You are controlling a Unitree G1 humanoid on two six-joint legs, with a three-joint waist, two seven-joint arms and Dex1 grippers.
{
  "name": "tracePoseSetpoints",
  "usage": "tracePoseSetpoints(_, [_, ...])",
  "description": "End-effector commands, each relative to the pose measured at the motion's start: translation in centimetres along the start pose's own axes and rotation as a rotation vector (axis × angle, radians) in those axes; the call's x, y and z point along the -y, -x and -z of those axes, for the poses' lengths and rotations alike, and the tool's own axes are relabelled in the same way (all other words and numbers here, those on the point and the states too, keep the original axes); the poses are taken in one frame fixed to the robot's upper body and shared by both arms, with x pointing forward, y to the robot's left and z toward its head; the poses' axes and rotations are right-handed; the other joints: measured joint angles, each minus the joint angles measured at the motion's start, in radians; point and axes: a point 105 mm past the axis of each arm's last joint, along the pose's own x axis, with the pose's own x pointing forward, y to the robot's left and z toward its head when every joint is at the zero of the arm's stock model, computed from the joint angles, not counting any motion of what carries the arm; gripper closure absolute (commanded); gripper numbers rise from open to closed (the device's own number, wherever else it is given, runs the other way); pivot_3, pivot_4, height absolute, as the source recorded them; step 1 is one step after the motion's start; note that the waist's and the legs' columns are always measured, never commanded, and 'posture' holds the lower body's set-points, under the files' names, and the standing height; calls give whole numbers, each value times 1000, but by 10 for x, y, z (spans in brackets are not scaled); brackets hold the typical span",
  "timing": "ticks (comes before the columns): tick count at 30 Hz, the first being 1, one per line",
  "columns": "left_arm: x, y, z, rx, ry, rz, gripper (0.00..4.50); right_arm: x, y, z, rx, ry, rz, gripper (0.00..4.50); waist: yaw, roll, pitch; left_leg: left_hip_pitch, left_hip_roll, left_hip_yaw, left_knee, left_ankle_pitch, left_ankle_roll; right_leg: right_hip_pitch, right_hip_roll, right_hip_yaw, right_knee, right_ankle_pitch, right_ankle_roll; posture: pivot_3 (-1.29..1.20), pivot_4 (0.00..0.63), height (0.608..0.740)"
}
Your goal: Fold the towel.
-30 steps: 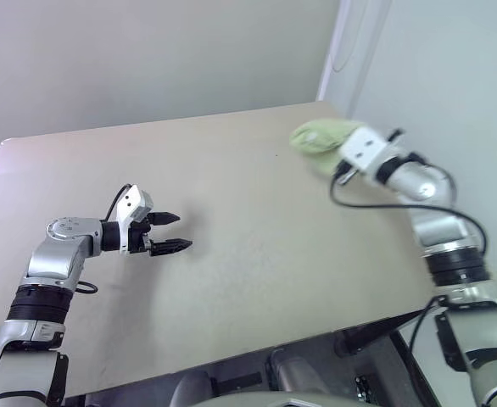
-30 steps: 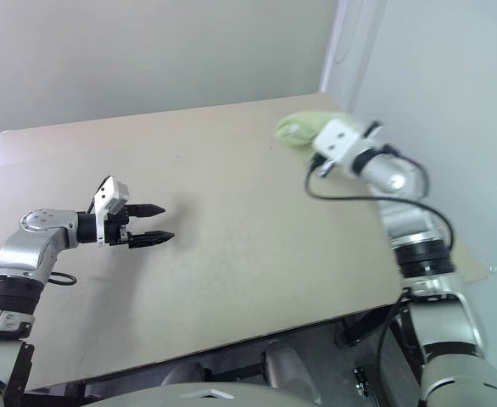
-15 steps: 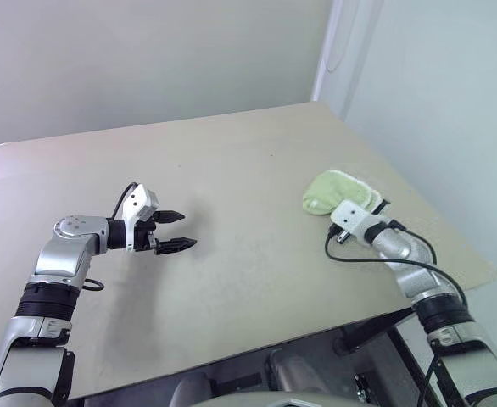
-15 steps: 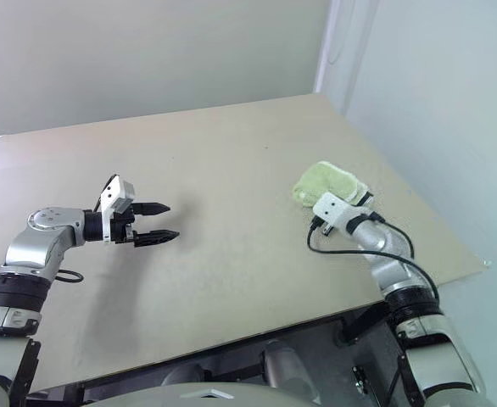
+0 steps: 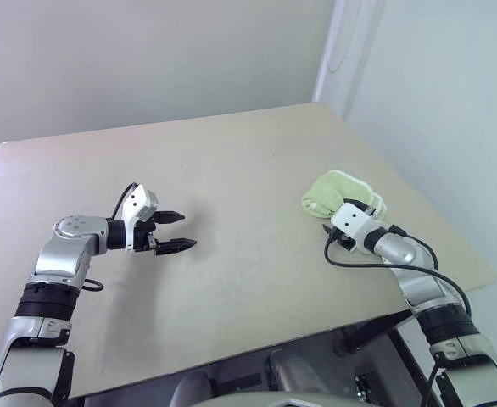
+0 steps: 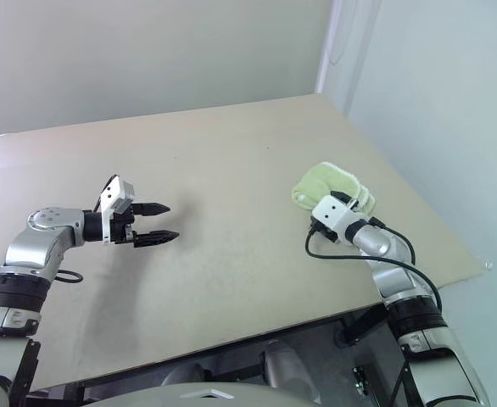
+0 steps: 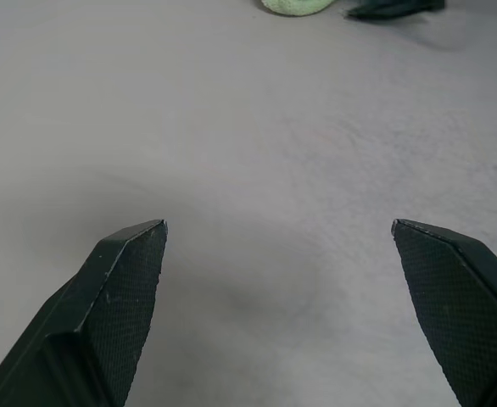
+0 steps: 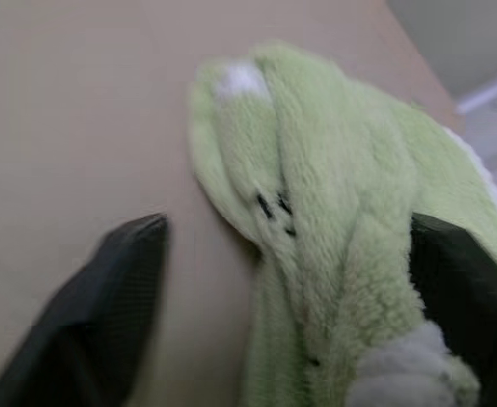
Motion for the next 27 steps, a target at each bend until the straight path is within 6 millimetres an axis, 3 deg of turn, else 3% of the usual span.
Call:
tracePoseSetpoints(1, [-5, 4, -9, 9, -38, -14, 0, 17, 14, -28, 108, -103, -5, 19, -1, 0, 0, 0, 0, 0, 0, 0, 0, 0, 0, 0, 0, 0, 0, 0, 0, 740])
tracePoseSetpoints(8, [-5, 1, -7, 6, -39, -14, 0, 74, 28, -81, 358, -563, 124, 19, -5, 0, 0, 0, 0, 0, 0, 0, 0, 0, 0, 0, 1, 0, -1, 0, 0, 740])
tracePoseSetpoints(10, [-5, 0, -6, 5, -40, -11, 0, 80, 21, -81, 344, -640, 143, 19, -4, 0, 0, 0, 0, 0, 0, 0, 0, 0, 0, 0, 2, 1, -1, 0, 0, 740])
tracePoseSetpoints(16, [-5, 1, -7, 5, -44, -9, 0, 77, -9, -45, 136, -711, 219, 19, 0, 0, 0, 0, 1, -1, 0, 0, 0, 0, 1, -2, -1, 1, -1, 0, 0, 740])
tracePoseSetpoints(24, [-5, 2, -7, 5, -46, -9, 0, 75, -22, -28, 76, -722, 254, 19, -5, 1, 0, -1, 0, -1, -1, 0, 0, -2, -1, -1, -1, 3, 1, 0, 0, 740])
tracePoseSetpoints(27, [-5, 3, -6, 3, -43, -21, 0, 62, -32, 35, -167, -779, 349, 19, -7, 0, 0, 0, 0, 0, -1, 0, 0, -1, 0, -1, -1, 3, 1, 0, 0, 740])
